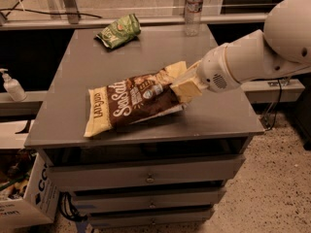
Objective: Move brown chip bag near green jalapeno chip bag
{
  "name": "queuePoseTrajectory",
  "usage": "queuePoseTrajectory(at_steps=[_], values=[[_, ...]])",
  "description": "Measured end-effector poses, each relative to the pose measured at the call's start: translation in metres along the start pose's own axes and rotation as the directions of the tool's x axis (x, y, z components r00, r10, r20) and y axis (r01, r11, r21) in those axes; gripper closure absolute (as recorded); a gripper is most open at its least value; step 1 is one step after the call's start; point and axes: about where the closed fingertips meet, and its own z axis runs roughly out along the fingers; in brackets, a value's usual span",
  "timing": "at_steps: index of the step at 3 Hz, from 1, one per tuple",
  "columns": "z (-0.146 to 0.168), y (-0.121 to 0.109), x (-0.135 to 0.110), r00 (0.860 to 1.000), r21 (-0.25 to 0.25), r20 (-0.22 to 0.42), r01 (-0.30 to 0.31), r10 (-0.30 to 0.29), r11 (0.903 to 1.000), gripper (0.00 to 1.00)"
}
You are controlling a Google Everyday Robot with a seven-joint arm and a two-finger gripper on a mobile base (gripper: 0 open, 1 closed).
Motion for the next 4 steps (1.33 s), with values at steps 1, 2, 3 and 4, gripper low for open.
queuePoseTrajectory(at_steps=[1,2,3,4], values=[[0.000,0.000,0.000,1.000,0.000,0.000,0.000,0.000,1.0000,1.00],[0.002,-0.010,-0.005,0.999,0.031,0.029,0.015,-0.016,0.9994,1.00],[0.011,-0.040,-0.025,0.995,0.085,0.073,0.056,-0.062,0.9948,1.00],[0.024,-0.083,-0.054,0.988,0.151,0.121,0.080,-0.099,0.9853,1.00]])
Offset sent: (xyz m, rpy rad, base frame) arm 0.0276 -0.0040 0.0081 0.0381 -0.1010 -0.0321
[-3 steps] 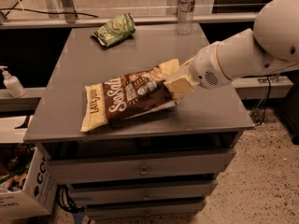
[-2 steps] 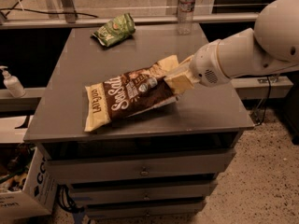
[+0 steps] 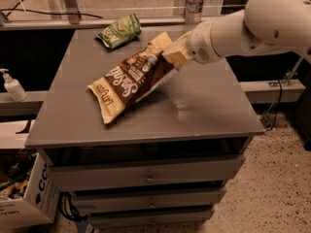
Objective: Move brown chip bag near green jalapeno chip bag
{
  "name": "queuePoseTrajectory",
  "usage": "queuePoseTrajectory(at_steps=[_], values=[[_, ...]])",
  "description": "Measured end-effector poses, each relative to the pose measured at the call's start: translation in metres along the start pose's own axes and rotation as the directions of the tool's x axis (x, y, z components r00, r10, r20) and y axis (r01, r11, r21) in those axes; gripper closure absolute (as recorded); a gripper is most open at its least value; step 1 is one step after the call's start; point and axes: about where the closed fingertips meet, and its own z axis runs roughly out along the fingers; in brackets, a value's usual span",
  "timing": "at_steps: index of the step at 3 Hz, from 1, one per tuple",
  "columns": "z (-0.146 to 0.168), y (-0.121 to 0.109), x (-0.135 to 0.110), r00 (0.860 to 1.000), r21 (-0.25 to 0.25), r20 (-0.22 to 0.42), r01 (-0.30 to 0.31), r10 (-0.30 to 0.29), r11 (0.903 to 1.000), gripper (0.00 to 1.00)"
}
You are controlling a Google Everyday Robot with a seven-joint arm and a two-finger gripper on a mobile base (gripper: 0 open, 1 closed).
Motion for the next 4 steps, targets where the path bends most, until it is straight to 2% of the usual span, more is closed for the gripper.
queuePoseTrajectory(at_steps=[2,3,4], values=[[0.047,-0.075,-0.039,0.998,0.109,0.052,0.029,-0.035,0.9937,1.00],[0.070,-0.100,-0.052,0.998,0.125,0.056,0.033,-0.040,0.9916,1.00],[0.094,-0.119,-0.055,0.998,0.129,0.052,0.026,-0.032,0.9913,1.00]])
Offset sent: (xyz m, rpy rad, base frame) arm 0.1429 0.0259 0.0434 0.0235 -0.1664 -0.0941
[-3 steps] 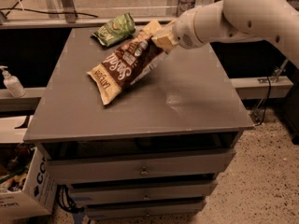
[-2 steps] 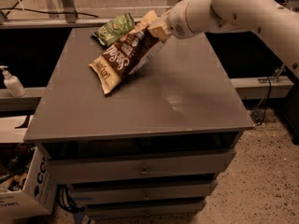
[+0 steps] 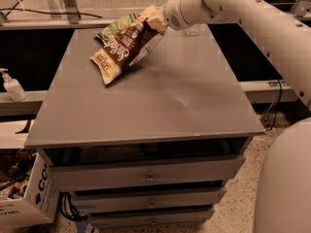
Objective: Move brown chip bag near green jalapeno chip bag
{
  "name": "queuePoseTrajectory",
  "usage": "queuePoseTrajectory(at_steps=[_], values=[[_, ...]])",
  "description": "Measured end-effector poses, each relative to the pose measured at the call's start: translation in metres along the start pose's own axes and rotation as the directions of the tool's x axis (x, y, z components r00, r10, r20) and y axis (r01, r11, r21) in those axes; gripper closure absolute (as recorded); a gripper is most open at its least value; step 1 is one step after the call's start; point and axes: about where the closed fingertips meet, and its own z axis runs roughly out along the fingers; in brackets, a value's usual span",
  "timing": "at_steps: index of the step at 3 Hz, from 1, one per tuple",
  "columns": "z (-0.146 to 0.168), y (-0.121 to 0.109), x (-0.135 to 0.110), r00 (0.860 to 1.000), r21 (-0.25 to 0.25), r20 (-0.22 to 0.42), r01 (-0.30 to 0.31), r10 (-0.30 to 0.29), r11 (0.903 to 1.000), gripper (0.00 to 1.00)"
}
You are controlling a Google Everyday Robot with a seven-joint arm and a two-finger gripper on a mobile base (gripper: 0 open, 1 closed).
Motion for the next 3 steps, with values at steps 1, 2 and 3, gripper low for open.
queuePoseTrajectory(at_steps=[1,2,3], values=[[0.020,-0.014,0.004,1.000,0.008,-0.014,-0.010,0.010,0.9999,1.00],[0.032,-0.020,0.016,0.999,0.008,-0.035,-0.021,0.021,0.9997,1.00],[0.039,-0.021,0.028,0.998,0.006,-0.053,-0.032,0.032,0.9995,0.82]])
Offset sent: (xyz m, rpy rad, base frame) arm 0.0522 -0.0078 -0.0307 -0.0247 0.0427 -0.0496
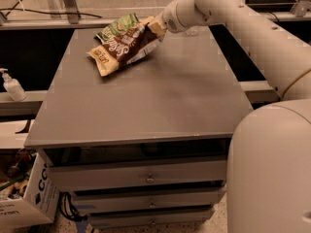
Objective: Move brown chip bag near green jalapeno chip bag
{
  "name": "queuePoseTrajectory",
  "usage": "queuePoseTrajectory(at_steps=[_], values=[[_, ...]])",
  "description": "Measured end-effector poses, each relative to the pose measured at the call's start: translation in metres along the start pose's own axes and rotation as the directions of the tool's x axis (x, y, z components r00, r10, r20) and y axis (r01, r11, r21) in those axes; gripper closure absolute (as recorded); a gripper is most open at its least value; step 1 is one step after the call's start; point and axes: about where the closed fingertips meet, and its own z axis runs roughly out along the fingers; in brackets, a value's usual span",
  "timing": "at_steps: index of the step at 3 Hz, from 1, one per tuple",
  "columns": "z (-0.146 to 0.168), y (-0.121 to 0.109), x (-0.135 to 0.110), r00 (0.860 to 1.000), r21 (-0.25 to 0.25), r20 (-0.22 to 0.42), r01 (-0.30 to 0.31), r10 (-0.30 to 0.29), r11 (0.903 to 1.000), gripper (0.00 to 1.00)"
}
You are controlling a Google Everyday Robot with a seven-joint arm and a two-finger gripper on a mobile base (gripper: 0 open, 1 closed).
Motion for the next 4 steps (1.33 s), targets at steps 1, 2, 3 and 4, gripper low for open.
queuePoseTrajectory(at_steps=[1,2,3,4], values=[[0.001,0.002,0.009,1.000,-0.003,-0.013,-0.004,0.004,1.0000,0.58],[-0.002,0.004,0.014,1.000,-0.006,-0.018,-0.004,0.003,1.0000,0.36],[-0.007,0.006,0.014,1.000,-0.010,-0.017,0.002,-0.002,0.9999,0.12],[-0.010,0.009,0.012,1.000,-0.017,-0.009,0.011,-0.011,0.9998,0.00]])
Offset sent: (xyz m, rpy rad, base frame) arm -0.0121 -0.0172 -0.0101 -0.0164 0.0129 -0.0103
